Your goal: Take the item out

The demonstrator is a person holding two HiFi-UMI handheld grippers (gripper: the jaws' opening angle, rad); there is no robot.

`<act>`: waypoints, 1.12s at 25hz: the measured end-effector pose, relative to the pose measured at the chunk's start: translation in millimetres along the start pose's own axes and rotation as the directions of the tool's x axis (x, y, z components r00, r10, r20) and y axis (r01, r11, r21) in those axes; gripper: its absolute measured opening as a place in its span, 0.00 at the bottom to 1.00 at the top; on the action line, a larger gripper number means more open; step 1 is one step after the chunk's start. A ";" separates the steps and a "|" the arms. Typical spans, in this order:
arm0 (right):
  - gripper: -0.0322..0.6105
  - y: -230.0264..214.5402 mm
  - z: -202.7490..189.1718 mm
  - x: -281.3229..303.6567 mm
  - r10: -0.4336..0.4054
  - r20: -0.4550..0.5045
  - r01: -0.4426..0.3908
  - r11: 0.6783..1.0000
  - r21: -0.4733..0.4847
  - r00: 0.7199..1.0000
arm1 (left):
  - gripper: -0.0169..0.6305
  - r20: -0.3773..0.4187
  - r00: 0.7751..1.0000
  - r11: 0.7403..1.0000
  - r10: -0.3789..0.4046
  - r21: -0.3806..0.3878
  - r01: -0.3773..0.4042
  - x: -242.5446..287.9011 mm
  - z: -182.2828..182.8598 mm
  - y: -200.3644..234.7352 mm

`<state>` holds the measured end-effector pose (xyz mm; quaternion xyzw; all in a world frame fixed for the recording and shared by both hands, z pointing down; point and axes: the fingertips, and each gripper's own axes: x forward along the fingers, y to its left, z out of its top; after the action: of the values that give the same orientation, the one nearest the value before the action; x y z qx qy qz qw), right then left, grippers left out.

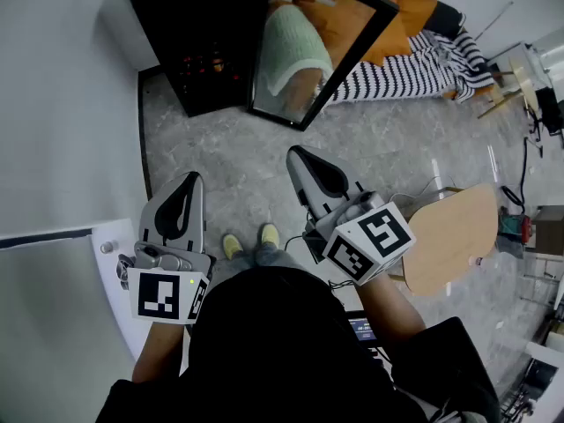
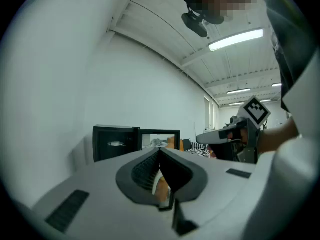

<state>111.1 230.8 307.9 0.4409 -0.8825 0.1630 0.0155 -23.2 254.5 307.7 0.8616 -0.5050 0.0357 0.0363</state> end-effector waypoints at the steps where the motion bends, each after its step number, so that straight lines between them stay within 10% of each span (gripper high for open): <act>1: 0.06 0.4 0.7 -0.4 -0.001 0.002 0.001 1.000 -0.001 1.000 | 0.04 0.003 1.000 1.000 -0.001 0.001 0.001 -0.9 0.7 0.2; 28: 0.06 47.7 0.9 8.7 0.015 0.034 -0.016 1.000 0.005 0.999 | 0.04 0.030 1.000 1.000 0.005 0.027 -0.006 -51.2 -3.1 26.9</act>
<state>68.5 250.4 295.4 0.4368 -0.8856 0.1577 -0.0019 -71.7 286.1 306.5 0.8612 -0.5072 0.0298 0.0171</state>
